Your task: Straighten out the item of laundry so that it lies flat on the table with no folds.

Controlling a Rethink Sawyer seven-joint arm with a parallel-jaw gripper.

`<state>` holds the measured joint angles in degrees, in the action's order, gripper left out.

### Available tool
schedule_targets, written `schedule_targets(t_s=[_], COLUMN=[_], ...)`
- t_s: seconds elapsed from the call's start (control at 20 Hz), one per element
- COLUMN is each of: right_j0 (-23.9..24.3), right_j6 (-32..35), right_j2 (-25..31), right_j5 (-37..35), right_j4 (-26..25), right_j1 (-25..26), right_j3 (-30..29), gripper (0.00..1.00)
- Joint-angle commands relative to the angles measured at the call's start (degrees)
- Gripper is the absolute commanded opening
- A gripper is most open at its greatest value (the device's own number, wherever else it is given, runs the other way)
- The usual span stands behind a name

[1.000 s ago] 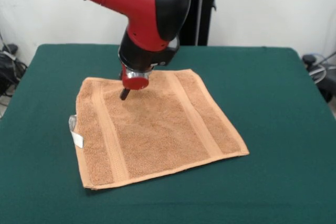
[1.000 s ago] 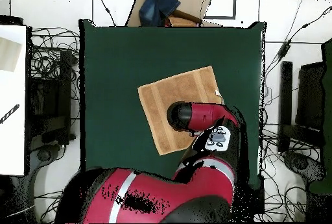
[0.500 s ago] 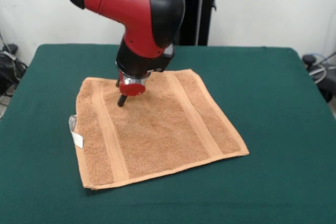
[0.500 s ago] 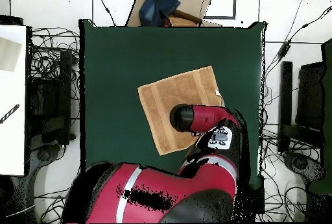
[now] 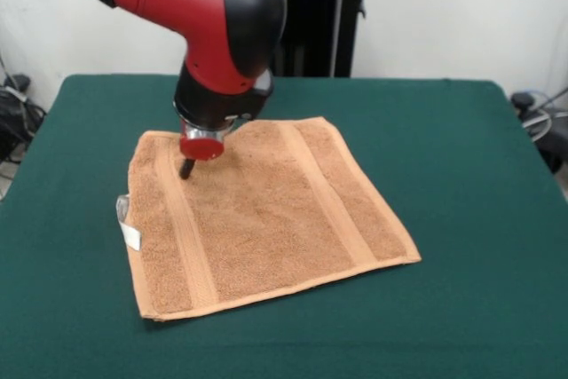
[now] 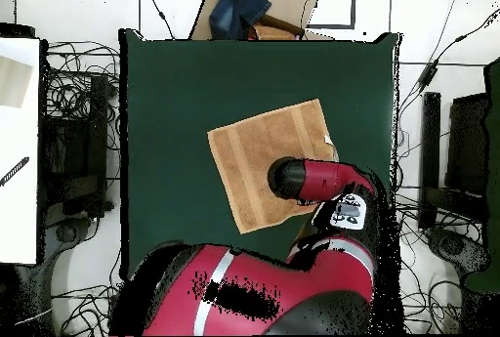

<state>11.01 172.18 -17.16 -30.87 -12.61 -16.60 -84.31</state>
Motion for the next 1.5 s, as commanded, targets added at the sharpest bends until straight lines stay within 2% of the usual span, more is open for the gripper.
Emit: schedule_targets(t_s=[0.05, 0.4, 0.75, 1.2, 1.5], right_j0=[0.6, -0.5, -1.7, 0.0, 2.8], right_j6=[-0.1, 1.3, 4.1, 3.3, -0.5], right_j2=[5.1, 4.6, 4.4, 5.7, 6.3], right_j5=[3.0, 2.9, 5.2, 8.9, 9.2], right_j4=[0.7, 0.9, 1.5, 1.5, 0.2], right_j1=[-0.7, -1.1, 1.0, 4.2, 3.3], right_j3=[-3.6, -4.4, -4.9, -3.7, -4.3], gripper=[1.00, 1.00, 1.00, 1.00, 1.00])
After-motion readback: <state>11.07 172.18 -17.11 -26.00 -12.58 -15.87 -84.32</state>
